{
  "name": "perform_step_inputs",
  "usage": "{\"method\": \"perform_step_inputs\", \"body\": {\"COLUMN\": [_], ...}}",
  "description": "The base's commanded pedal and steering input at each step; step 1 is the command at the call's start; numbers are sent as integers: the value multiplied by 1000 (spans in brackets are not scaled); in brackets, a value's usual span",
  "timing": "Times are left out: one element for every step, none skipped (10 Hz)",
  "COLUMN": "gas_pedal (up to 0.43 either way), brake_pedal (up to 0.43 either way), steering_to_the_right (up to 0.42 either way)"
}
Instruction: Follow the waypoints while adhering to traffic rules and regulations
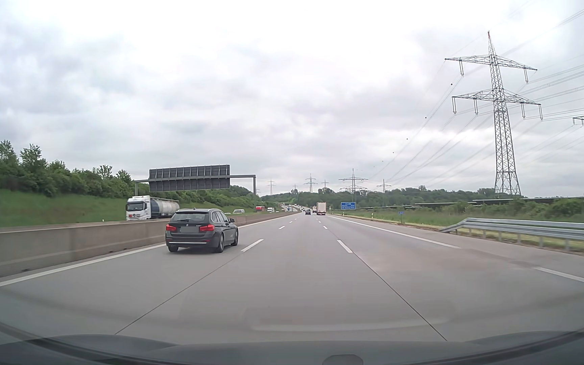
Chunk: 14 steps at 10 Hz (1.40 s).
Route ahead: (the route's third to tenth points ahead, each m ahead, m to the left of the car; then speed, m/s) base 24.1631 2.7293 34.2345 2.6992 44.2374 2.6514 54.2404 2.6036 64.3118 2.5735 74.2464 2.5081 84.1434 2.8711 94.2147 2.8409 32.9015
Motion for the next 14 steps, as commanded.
{"method": "perform_step_inputs", "body": {"gas_pedal": [331,331,331,331,339,339,339,339,339,339,339,339,339,339], "brake_pedal": [0,0,0,0,0,0,0,0,0,0,0,0,0,0], "steering_to_the_right": [-1,-2,-2,-2,-2,-2,-3,-3,-2,-3,-3,-3,-3,-3]}}
